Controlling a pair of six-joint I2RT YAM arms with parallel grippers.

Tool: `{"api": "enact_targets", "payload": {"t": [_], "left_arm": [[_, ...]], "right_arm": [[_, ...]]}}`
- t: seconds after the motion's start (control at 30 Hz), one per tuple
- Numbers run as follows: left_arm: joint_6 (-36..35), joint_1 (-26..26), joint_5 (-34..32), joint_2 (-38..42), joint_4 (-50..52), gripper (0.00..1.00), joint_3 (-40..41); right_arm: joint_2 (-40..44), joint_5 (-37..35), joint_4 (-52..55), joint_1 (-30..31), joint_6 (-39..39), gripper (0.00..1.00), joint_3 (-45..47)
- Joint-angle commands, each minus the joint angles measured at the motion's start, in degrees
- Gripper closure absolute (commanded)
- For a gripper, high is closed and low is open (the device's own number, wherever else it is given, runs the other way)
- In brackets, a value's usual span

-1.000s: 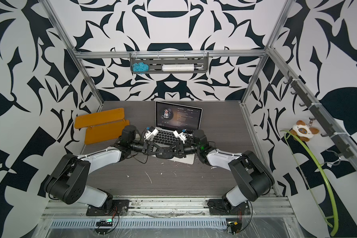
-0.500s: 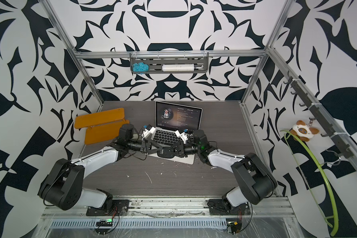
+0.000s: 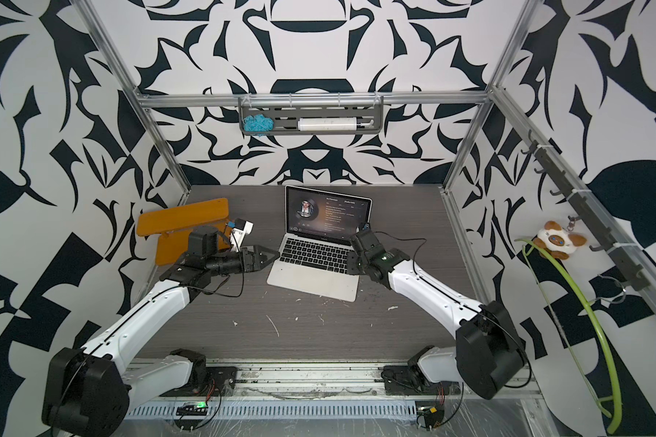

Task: Remove the wireless mouse receiver from the laptop
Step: Place the mouse at the center of the board, then reset both arms

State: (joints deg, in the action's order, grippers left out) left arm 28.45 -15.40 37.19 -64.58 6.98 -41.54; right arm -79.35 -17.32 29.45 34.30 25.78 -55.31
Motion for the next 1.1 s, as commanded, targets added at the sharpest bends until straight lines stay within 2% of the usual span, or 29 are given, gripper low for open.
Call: {"api": "enact_targets", "payload": {"t": [0.0, 0.07, 0.17, 0.4, 0.47, 0.53, 0.6, 0.7, 0.83, 0.93, 1.03, 1.07], "left_arm": [[-2.2, 0.3, -10.3, 1.7, 4.3, 0.01, 1.7], [-1.8, 0.3, -13.2, 3.3, 2.9, 0.01, 3.7], [-2.0, 0.3, -14.9, 4.9, 2.0, 0.01, 5.5], [-2.5, 0.3, -17.0, 6.7, 2.6, 0.01, 7.2], [-2.0, 0.3, -17.4, 7.3, 2.5, 0.01, 7.8], [-1.9, 0.3, -17.8, 7.6, 2.7, 0.01, 7.9], [-2.0, 0.3, -18.3, 7.6, 3.0, 0.01, 7.9], [-2.0, 0.3, -18.9, 7.3, 3.7, 0.01, 7.6], [-2.2, 0.3, -21.1, 7.2, 5.3, 0.01, 7.0], [-2.1, 0.3, -23.6, 6.9, 5.5, 0.01, 6.8], [-2.5, 0.4, -25.6, 6.0, 6.3, 0.01, 5.8], [-2.7, 0.4, -26.4, 5.9, 6.7, 0.01, 5.5]], "right_arm": [[-6.4, -24.4, 13.4, 0.8, -1.6, 0.79, -6.5], [-12.4, -32.5, 17.5, 0.8, -1.5, 0.79, -8.9], [-20.3, -39.6, 19.3, 0.8, -1.2, 0.81, -10.7], [-35.5, -40.4, 17.9, 0.8, -1.8, 0.83, -15.1], [-38.2, -38.4, 18.0, 1.0, -1.8, 0.78, -15.8], [-38.6, -35.2, 16.2, 1.6, -2.8, 0.66, -15.2], [-37.7, -30.9, 13.1, 2.3, -4.9, 0.57, -13.8], [-35.1, -22.7, 7.6, 2.4, -7.4, 0.48, -11.2], [-31.1, -14.5, 2.1, 1.6, -9.6, 0.43, -8.0], [-27.5, -8.5, -0.9, 0.2, -10.3, 0.36, -6.0], [-20.9, -0.1, -6.2, -2.6, -11.4, 0.15, -2.4], [-18.6, 2.7, -7.9, -3.9, -11.8, 0.12, -1.1]]}}
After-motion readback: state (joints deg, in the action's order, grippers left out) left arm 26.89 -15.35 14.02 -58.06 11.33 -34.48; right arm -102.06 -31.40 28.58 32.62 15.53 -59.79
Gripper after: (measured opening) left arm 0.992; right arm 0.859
